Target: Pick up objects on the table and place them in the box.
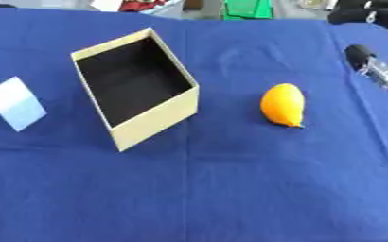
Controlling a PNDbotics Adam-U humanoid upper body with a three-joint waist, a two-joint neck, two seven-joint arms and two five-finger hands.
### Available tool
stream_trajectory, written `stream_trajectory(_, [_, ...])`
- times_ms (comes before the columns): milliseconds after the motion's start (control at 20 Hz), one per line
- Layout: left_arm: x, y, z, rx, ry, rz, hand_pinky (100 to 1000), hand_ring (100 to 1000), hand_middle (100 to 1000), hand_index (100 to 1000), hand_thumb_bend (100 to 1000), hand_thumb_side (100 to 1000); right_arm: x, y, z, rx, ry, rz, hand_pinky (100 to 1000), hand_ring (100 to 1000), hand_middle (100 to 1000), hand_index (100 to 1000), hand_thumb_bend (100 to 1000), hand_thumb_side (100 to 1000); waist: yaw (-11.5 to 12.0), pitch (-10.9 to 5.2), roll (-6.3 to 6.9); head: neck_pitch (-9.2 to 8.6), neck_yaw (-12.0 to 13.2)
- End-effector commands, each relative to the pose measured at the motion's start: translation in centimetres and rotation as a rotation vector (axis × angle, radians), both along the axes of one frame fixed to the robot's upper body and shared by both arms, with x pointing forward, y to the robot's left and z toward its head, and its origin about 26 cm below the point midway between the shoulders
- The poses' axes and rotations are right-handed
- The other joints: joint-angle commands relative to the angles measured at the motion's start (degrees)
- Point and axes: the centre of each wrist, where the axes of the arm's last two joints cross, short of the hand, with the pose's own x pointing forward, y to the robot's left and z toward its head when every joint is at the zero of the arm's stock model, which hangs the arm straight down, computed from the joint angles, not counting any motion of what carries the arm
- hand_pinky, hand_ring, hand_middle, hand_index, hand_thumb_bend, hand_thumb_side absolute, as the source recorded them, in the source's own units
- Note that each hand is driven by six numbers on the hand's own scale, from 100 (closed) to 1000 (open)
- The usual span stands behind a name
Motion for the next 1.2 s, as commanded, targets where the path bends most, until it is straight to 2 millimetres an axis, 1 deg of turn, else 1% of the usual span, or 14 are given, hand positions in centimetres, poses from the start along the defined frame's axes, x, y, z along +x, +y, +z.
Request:
stream_trajectory(50, [-0.3, 0.1, 0.8, 0.029, -0.027, -0.003, 477, 690, 651, 726, 169, 1000, -0.4, 0.1, 1.5, -0.065, -0.013, 0.008, 928, 1000, 881, 923, 255, 738, 0.1, -1.01, 0.05, 0.25, -0.2])
stream_trajectory(100, [-0.3, 0.1, 0.8, 0.028, -0.027, -0.004, 477, 690, 651, 725, 167, 1000, -0.4, 0.2, 1.6, -0.077, -0.010, 0.008, 928, 1000, 879, 922, 300, 710, 0.1, -1.00, 0.04, 0.25, -0.2])
stream_trajectory(200, [-0.3, 0.1, 0.8, 0.029, -0.027, -0.004, 477, 690, 651, 725, 166, 1000, -0.4, 0.2, 1.8, -0.098, -0.008, 0.001, 930, 1000, 873, 915, 361, 687, 0.2, -0.98, 0.04, 0.26, -0.3])
stream_trajectory(400, [-0.3, 0.1, 0.8, 0.029, -0.027, -0.006, 477, 690, 651, 725, 163, 1000, -0.3, 0.4, 1.9, -0.123, -0.003, -0.020, 949, 1000, 873, 916, 434, 643, 0.3, -0.95, 0.00, 0.16, -0.4])
stream_trajectory(550, [-0.3, 0.0, 0.8, 0.029, -0.027, -0.008, 477, 690, 651, 725, 161, 1000, -0.3, 0.7, 2.0, -0.149, 0.020, -0.032, 954, 1000, 871, 919, 442, 639, 0.4, -0.93, -0.06, 0.17, -0.5])
stream_trajectory(700, [-0.3, 0.0, 0.8, 0.029, -0.027, -0.009, 477, 690, 652, 725, 157, 1000, -0.2, 0.9, 1.9, -0.180, 0.053, -0.046, 957, 1000, 874, 941, 418, 640, 0.5, -0.89, -0.11, 0.18, -0.6])
stream_trajectory(950, [-0.3, 0.0, 0.9, 0.030, -0.027, -0.012, 477, 690, 651, 724, 151, 1000, -0.1, 1.3, 1.6, -0.220, 0.119, -0.080, 979, 1000, 885, 956, 427, 644, 0.6, -0.79, -0.16, 0.11, -0.7])
stream_trajectory(1200, [-0.2, -0.1, 0.9, 0.031, -0.027, -0.014, 476, 690, 651, 724, 147, 1000, 0.1, 1.8, 1.4, -0.244, 0.162, -0.106, 993, 1000, 885, 963, 443, 626, 0.8, -0.68, -0.17, 0.04, -0.9])
